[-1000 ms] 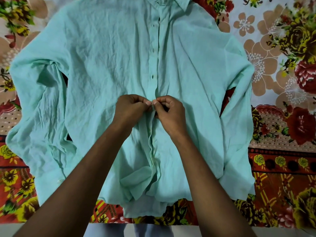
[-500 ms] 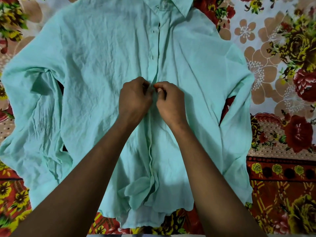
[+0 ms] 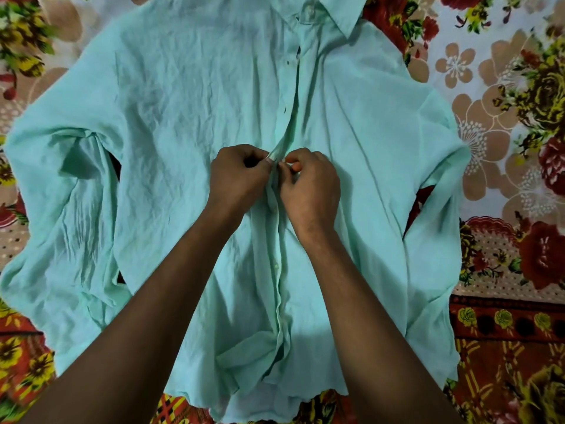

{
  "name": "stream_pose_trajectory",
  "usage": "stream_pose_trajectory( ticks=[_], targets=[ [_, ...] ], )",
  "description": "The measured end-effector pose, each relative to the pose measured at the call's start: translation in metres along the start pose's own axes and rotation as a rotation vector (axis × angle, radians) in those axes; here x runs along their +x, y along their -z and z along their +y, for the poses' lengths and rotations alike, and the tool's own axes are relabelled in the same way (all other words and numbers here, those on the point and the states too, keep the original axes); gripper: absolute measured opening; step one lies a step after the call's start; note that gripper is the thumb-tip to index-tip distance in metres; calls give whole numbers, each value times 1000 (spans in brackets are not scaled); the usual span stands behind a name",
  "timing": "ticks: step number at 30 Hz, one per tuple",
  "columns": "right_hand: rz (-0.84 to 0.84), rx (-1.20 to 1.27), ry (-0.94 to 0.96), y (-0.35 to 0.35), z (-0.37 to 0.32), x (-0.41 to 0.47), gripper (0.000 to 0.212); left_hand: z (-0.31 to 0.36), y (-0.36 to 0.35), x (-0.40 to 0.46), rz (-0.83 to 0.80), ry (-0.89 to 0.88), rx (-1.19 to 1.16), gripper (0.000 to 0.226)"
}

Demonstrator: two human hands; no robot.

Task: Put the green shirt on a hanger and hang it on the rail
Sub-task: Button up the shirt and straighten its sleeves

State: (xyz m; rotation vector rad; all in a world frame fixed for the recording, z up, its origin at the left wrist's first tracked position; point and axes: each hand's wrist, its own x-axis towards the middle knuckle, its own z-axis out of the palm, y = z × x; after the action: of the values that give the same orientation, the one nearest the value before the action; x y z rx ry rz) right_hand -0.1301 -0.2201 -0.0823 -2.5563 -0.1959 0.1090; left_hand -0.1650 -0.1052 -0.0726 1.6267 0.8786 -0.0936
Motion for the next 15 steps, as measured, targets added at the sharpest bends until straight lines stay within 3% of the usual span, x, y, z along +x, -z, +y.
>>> stream_pose_trajectory(
  ticks=[4, 8, 15],
  targets=[
    [3, 14, -3, -4, -1, 2, 3, 2, -1, 2, 8, 33, 4, 12],
    [63, 244, -154, -1, -2, 3, 6, 3, -3, 0, 1, 39, -43, 12],
    [-37, 437, -301, 6, -4, -1, 5, 1, -6, -8, -19, 4, -106, 11]
  ],
)
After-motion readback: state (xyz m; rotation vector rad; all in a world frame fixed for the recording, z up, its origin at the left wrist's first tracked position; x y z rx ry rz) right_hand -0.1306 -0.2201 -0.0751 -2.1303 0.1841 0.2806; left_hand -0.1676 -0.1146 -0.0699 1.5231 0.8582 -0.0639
